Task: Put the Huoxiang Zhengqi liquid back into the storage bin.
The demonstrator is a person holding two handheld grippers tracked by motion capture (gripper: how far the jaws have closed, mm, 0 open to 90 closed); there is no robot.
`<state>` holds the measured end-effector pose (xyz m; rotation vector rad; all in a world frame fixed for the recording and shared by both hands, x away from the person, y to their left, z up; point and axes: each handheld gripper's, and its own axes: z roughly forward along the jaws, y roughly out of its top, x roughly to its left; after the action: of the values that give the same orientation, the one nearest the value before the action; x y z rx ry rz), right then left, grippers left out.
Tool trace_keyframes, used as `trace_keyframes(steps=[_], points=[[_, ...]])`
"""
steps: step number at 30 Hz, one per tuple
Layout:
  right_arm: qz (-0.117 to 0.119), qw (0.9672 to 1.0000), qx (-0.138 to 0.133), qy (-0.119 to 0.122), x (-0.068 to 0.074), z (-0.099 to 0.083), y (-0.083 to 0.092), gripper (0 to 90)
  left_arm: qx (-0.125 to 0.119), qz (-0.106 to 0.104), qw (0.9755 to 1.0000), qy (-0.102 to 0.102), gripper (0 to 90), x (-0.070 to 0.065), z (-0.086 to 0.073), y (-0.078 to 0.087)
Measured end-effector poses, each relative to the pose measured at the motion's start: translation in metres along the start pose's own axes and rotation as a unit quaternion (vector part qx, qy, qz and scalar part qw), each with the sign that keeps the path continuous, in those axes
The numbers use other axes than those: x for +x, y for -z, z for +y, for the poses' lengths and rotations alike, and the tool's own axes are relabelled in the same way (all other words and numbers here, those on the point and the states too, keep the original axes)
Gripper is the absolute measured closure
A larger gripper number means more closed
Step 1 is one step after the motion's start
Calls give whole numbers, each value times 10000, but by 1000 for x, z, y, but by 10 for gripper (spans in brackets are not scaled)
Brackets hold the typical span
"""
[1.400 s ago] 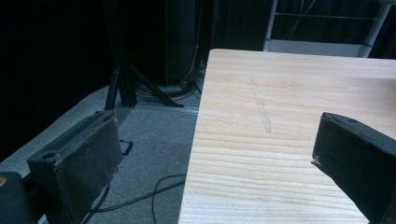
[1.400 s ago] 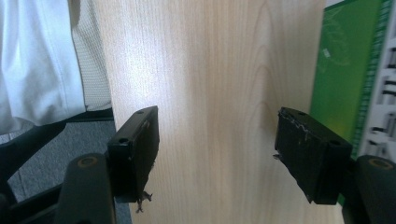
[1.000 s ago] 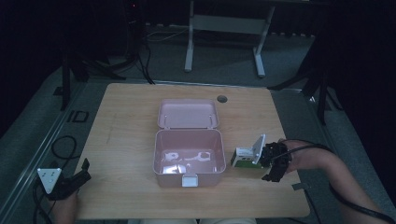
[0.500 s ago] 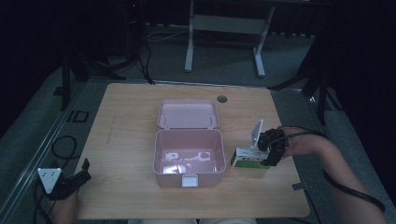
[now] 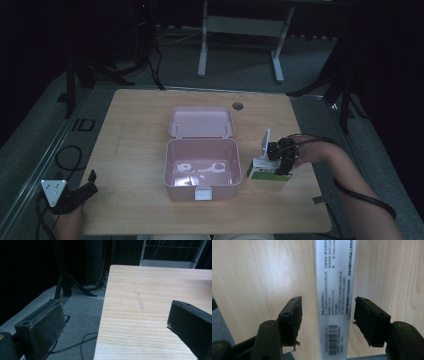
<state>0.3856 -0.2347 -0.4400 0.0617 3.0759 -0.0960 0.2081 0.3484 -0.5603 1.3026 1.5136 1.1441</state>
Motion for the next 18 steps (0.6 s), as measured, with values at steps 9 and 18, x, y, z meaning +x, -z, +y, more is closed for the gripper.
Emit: trace_keyframes(steps=[9, 18], points=[[63, 9999, 101, 19, -5, 6, -17, 488, 8, -22, 10000, -4, 15, 0, 0, 0], [134, 9999, 84, 25, -7, 8, -25, 596, 37, -41, 10000, -23, 15, 0, 0, -1]])
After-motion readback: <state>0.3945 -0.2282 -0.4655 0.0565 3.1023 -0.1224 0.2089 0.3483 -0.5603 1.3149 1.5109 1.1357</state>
